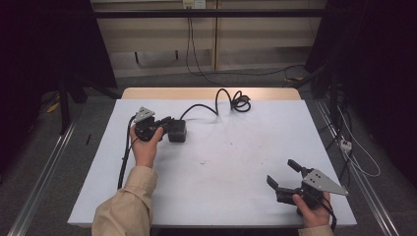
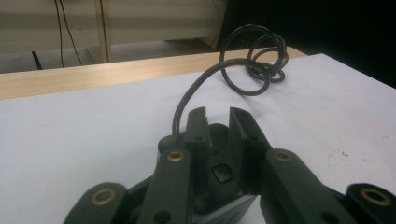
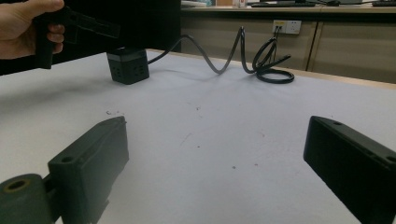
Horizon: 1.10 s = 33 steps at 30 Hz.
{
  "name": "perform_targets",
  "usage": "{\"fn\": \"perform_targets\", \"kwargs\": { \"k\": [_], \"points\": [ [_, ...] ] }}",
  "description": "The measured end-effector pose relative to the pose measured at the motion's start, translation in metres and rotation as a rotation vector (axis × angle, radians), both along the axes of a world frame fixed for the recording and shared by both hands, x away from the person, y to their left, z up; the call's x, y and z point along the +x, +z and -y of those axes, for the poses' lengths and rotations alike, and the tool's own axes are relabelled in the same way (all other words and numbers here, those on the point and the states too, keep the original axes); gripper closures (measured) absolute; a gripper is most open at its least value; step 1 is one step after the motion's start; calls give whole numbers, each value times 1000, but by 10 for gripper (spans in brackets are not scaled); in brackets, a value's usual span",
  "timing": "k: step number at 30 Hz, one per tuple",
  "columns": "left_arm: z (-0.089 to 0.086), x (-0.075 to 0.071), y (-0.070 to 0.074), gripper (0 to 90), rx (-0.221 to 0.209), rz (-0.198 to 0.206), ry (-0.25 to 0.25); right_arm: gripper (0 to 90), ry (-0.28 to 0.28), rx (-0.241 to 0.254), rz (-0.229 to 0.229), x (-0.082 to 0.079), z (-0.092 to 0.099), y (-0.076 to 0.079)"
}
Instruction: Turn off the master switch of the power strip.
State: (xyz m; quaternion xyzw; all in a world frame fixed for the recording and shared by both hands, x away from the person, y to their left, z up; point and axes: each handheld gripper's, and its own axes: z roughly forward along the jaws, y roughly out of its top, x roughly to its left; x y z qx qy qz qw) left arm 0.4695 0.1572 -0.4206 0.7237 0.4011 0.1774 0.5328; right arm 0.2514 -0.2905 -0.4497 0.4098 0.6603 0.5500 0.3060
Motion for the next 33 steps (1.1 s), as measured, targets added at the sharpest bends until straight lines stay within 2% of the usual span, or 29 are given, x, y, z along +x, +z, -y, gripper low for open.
{"fn": "perform_targets", "kwargs": {
  "k": [9,18,24,26,27,30,33],
  "points": [
    [1,0,-1,839,-13,-7,-6,60,0,-1,0,0,0,0],
    [1,0,-2,900,13,-17,-20,60,0,-5,0,0,0,0],
    [2,0,-3,900,13,-26,-27,61,0,-5,1,0,0,0],
    [3,-1,-3,900,1,-33,-22,60,0,-5,1,0,0,0],
    [2,0,-3,900,15,-33,-27,61,1,-6,1,0,0,0],
    [3,0,-4,900,4,-43,-21,61,1,-7,1,0,0,0],
    [3,0,-4,900,16,-46,-23,61,0,-6,2,0,0,0]
  ]
}}
